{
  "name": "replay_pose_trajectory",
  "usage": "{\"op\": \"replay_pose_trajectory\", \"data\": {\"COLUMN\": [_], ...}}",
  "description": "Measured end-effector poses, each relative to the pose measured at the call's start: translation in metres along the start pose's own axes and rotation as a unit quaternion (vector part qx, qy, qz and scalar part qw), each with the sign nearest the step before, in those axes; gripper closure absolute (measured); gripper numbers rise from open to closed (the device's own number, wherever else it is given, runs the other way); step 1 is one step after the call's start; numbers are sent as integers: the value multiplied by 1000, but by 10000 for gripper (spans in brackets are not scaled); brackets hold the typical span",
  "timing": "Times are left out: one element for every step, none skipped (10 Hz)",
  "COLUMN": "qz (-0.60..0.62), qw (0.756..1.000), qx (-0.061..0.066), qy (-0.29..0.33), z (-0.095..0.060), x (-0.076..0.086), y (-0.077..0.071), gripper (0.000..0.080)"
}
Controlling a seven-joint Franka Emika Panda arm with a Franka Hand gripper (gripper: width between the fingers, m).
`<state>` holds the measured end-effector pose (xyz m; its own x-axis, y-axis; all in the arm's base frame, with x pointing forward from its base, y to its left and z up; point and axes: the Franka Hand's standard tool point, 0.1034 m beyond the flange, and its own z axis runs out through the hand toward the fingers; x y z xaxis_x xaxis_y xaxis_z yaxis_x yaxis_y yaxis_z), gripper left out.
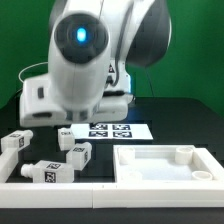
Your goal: Assemble one leg
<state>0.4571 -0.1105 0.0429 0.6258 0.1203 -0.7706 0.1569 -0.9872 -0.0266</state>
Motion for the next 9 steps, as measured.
{"op": "replay_pose_trajectory", "data": {"qz": [4,4,4,4,7,8,11,11,11], "qw": [1000,1000,1000,1000,1000,1000,1000,1000,1000], "qx": [-1,0,0,0,3,6,7,7,7], "qy": [9,6,7,5,-5,-16,-24,-26,-25], "z": [8,7,7,11,25,39,47,50,49], "x": [0,-1,0,0,-1,-4,-3,-2,-2], "y": [0,-1,-1,0,2,3,3,2,3], "gripper": [150,150,150,150,150,150,150,150,266]}}
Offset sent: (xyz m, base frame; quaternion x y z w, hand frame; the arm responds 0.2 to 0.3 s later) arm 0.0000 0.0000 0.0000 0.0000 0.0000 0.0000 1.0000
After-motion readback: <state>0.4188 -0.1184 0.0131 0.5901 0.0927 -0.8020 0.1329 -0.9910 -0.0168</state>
